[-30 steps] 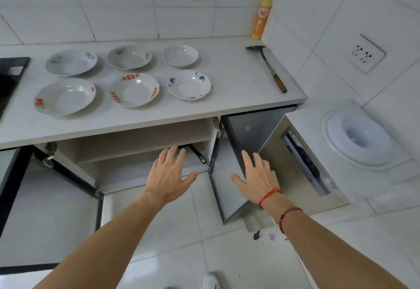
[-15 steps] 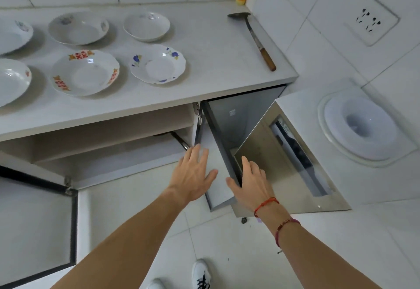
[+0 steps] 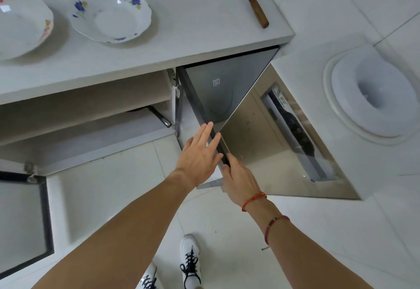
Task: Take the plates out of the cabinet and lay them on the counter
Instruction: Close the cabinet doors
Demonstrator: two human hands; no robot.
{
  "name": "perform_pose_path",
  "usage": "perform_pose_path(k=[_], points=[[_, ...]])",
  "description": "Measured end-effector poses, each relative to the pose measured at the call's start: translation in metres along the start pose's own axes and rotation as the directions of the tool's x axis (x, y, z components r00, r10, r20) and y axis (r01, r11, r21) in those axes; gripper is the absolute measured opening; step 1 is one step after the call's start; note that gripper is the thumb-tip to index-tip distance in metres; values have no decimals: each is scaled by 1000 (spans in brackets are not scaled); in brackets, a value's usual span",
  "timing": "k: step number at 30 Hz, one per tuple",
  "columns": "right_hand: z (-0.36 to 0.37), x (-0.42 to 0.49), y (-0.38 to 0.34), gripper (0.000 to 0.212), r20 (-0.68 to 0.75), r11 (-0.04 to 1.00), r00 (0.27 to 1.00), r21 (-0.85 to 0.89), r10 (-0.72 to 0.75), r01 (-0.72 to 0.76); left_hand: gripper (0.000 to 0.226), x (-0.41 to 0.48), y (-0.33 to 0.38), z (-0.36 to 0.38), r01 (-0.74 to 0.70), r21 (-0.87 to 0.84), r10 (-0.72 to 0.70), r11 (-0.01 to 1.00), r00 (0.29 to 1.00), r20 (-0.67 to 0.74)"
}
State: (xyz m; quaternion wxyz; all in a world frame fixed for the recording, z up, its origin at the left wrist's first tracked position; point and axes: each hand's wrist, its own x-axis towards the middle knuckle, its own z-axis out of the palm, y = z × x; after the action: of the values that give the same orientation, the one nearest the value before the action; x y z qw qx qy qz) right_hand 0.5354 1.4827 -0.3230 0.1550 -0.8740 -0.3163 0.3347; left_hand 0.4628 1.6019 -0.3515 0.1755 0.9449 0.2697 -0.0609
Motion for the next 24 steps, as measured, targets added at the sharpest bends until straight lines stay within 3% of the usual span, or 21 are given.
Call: perform_pose_path(k=[11,18,22,24], points=[[14,-14,-8,39,8,993,1000,119,-23,21,62,-14,-16,9,3,-72,-4,997,1000,-18],[42,-21,-35,23,62,983,998,185,-19,7,56,-40,-42,-1,-8,-91,7,996,1000,-20],[61,-25,-60,10,76,968,997,252,-25,5,53,-55,-63,-7,-10,-192,2,981,999,-44],[74,-24,-74,21,67,954,998,298,-20,-1,53,-63,-77,-11,-14,-254,3,967,999,-44]])
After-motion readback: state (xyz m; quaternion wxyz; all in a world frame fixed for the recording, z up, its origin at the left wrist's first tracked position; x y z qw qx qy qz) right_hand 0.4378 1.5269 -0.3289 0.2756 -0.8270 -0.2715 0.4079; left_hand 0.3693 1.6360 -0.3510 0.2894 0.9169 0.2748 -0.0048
